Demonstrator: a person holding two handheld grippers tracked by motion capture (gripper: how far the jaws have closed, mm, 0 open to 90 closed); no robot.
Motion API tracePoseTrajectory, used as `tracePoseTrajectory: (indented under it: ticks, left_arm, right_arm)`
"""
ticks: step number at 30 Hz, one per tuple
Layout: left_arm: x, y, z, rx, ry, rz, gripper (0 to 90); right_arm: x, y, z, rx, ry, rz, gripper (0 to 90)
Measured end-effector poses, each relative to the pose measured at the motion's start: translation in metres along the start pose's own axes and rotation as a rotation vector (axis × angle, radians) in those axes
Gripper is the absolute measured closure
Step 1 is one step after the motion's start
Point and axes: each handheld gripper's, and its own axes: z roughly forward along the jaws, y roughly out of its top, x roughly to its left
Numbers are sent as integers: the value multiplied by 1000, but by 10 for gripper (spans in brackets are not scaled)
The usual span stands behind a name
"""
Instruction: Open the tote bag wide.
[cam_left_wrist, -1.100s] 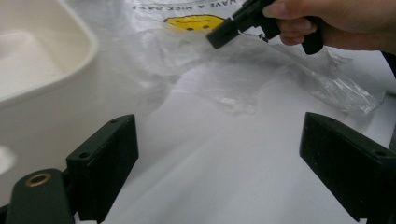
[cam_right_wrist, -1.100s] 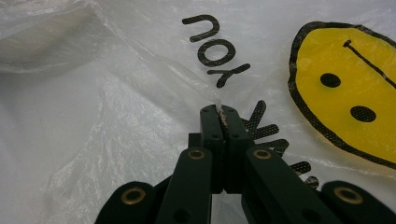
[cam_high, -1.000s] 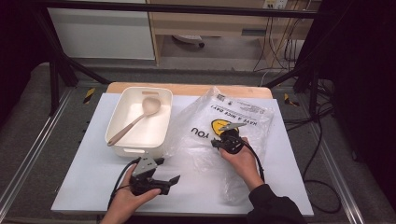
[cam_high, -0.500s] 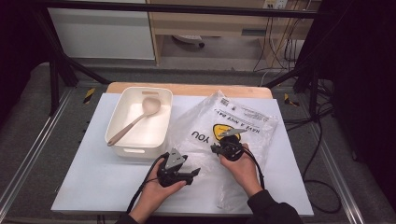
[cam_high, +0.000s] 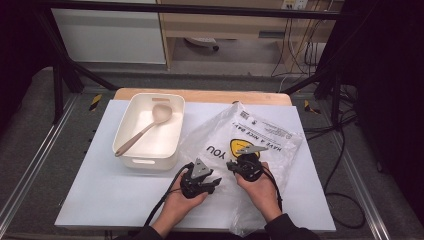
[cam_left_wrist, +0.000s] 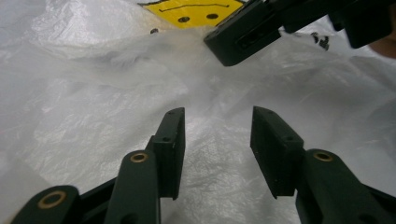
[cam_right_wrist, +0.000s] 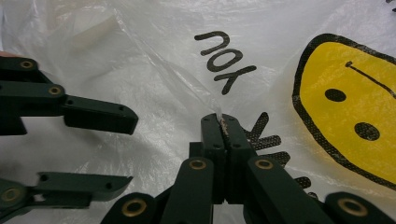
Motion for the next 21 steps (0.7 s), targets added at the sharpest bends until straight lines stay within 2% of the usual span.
tracePoseTrajectory:
  ticks: [8, 10, 15, 21]
  left_arm:
    - [0, -1, 3, 15, 8, 23, 601]
    - [1, -1, 3, 11, 14, 31, 654]
    - [3, 0, 5, 30, 3, 23, 726]
    - [1, 1, 10, 76, 3, 39, 810]
  right_arm:
    - [10, -6, -7, -4, -3, -2, 900]
    - [12, -7, -8, -5, 4, -4, 900]
    - [15, -6, -8, -7, 20, -6, 900]
    - [11, -5, -8, -13, 23, 1, 900]
